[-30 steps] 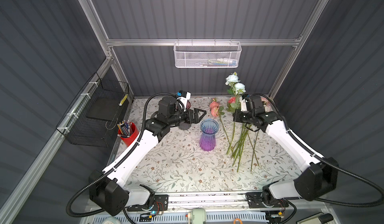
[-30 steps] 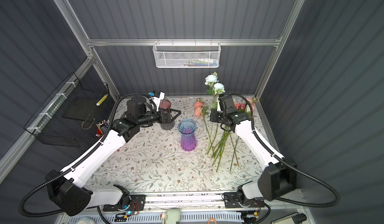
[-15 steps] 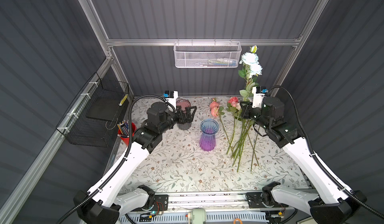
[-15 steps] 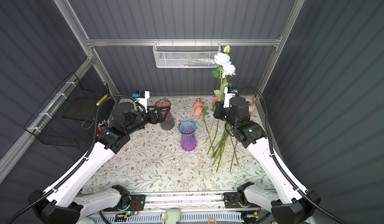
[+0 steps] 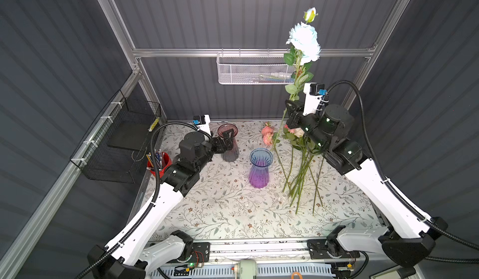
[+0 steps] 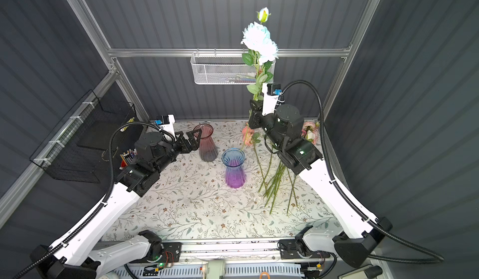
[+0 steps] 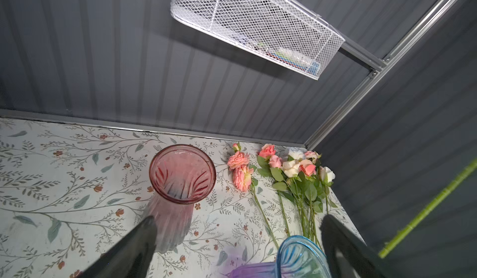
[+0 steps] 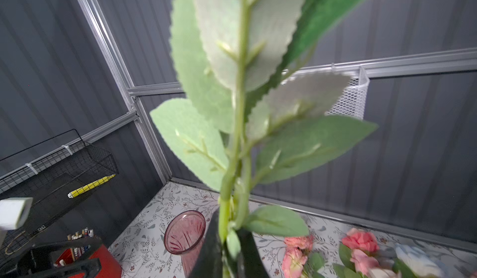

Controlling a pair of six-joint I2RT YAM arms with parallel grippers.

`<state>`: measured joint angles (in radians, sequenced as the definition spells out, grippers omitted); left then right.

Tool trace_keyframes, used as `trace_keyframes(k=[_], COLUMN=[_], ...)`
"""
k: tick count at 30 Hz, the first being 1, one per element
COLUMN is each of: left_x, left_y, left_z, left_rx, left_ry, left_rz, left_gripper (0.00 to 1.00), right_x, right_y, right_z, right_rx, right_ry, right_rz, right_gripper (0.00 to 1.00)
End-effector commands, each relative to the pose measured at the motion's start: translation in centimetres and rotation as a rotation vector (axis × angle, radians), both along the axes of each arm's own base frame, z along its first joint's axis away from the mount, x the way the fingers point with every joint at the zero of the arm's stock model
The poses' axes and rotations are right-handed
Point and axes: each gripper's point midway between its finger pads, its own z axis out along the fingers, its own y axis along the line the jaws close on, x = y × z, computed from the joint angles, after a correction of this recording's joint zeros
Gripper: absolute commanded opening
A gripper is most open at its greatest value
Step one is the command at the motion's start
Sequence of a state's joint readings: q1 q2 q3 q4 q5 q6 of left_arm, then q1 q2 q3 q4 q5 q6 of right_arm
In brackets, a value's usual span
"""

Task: Arrange the flowers into the vase
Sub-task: 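Lift the white rose up out of the bunch with the right gripper, then move the white rose over the blue-purple vase and lower its stem in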

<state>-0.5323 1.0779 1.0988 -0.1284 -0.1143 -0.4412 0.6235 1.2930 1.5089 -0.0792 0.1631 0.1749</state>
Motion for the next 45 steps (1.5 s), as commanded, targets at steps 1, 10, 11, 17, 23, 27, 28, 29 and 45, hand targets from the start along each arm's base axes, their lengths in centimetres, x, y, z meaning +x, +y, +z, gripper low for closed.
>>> trace_keyframes(k=[1, 10, 11, 17, 23, 27, 28, 29, 45], left_x=[0.0, 0.0, 0.1, 0.2, 0.5, 0.7, 0.7, 0.8, 0.8], left_y=[-0.6, -0.5, -0.6, -0.8, -1.2, -1.4, -1.4, -1.5, -1.5], left_z=[0.2, 0.2, 0.1, -0.2, -0.7, -1.2, -1.3, -1.4, -1.4], left_rx=[-0.023, -0.025, -0.025, -0.022, -0.018, -0.014, -0.014, -0.017, -0.016], left_ry=[-0.001, -0.008, -0.005, 0.006, 0.021, 0.038, 0.041, 0.045, 0.046], left_rz=[-0.032, -0.028, -0.029, -0.036, -0.044, -0.047, -0.049, -0.051, -0.05], left_gripper=[1.0, 0.99, 0.99, 1.0, 1.0, 0.99, 0.99, 1.0, 0.99], right_x=[0.2, 1.2, 1.2, 0.3, -0.8, -1.3, -1.3, -1.4, -2.7], right_y=[1.1, 4.3, 4.6, 5.8, 6.7, 7.2, 7.2, 7.2, 7.2], right_z=[0.4, -6.7, -8.0, -14.5, -18.5, -20.0, -20.4, -20.6, -21.4], right_rx=[-0.007, -0.077, -0.086, -0.131, -0.186, -0.176, -0.177, -0.176, -0.187], right_ry=[-0.05, 0.024, 0.045, 0.174, 0.277, 0.322, 0.332, 0.338, 0.381], right_rz=[0.0, 0.053, 0.063, 0.111, 0.155, 0.186, 0.188, 0.187, 0.205], right_gripper=[0.0, 0.0, 0.0, 0.0, 0.07, 0.11, 0.11, 0.12, 0.35])
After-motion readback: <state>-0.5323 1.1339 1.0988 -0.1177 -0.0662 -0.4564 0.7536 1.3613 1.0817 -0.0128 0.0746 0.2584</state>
